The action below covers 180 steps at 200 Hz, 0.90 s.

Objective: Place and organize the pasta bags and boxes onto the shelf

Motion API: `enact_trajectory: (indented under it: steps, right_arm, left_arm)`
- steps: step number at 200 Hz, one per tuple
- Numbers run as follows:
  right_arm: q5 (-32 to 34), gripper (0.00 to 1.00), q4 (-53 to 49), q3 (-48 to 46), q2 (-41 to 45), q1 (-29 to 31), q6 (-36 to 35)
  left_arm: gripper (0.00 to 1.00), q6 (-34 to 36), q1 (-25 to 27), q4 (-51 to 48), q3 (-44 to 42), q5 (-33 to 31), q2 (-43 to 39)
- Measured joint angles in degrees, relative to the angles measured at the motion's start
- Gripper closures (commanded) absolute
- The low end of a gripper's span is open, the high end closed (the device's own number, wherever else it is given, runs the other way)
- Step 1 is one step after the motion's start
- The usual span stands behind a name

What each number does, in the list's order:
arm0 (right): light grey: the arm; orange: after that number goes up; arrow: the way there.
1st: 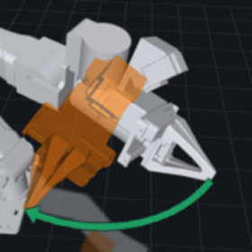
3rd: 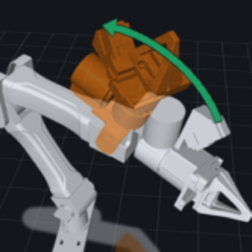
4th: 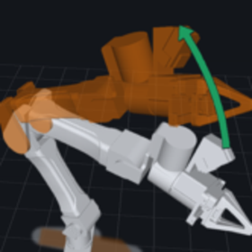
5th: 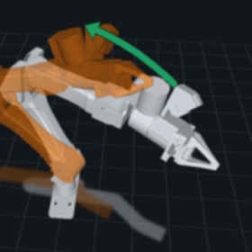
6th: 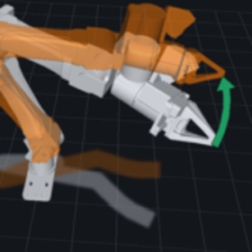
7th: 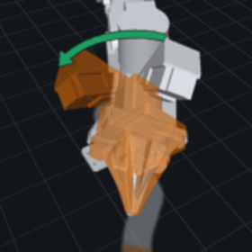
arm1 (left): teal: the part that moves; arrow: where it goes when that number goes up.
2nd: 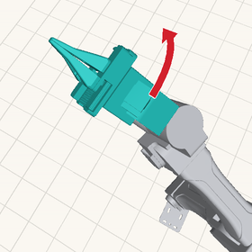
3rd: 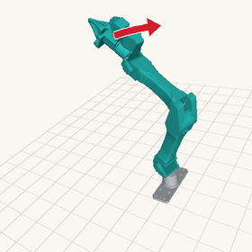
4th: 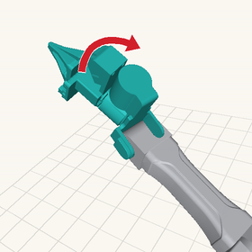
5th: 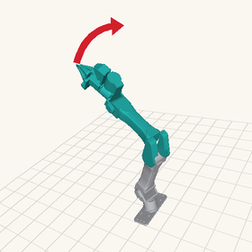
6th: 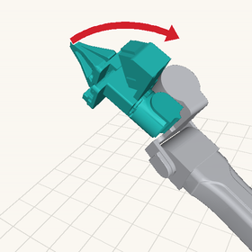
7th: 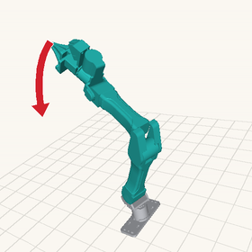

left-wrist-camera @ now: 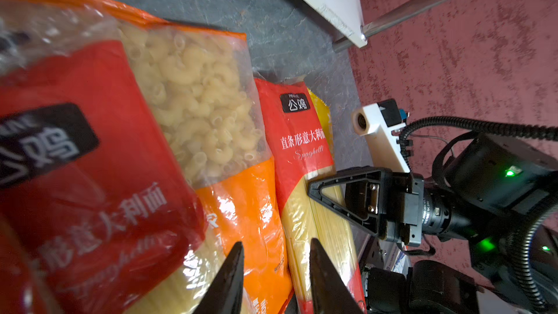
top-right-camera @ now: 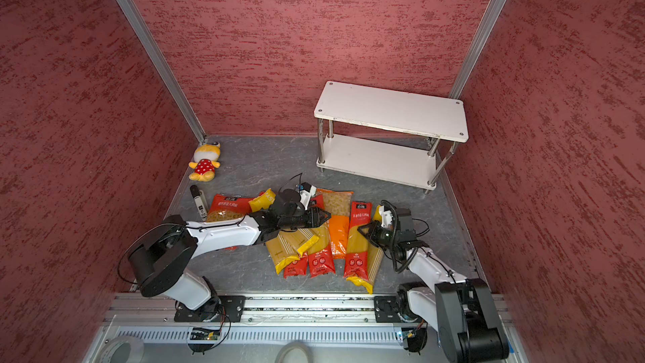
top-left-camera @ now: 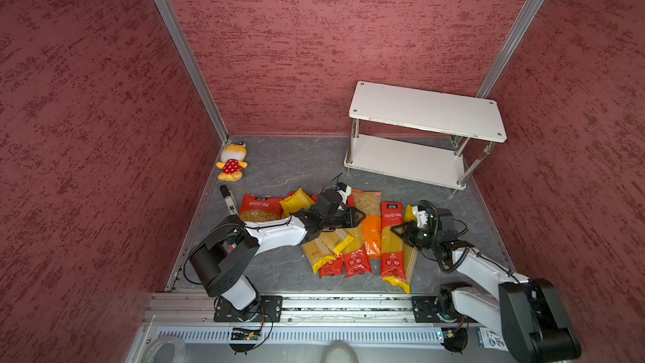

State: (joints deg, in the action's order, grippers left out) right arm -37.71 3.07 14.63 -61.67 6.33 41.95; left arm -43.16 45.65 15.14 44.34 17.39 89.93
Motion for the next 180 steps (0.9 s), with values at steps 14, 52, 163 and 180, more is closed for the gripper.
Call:
enact_trajectory:
  steps: [14, 52, 163, 180]
  right_arm:
    - [-0.42, 0.86, -0.81, 0.0, 2.93, 0.11, -0.33]
    - [-2.6, 0.86, -0.24, 0.02, 11.82, 0.31, -0.09]
    - [-3.04, 0.85, 21.53, 14.88, 3.5, 13.44, 4.0]
    - [-3.02, 0.85, 22.77, 15.08, 2.01, 14.51, 4.17]
  left_arm:
    - [0.57, 0.11, -1.97, 0.76, -0.59, 1.51, -2.14]
    - [0.45, 1.18, -5.84, 2.36, -0.63, 4.96, -9.46]
    - [0.28, -8.24, -9.46, 19.41, 5.29, 19.28, -0.96]
    - [0.34, -9.27, -9.73, 20.65, 5.7, 20.33, -0.66]
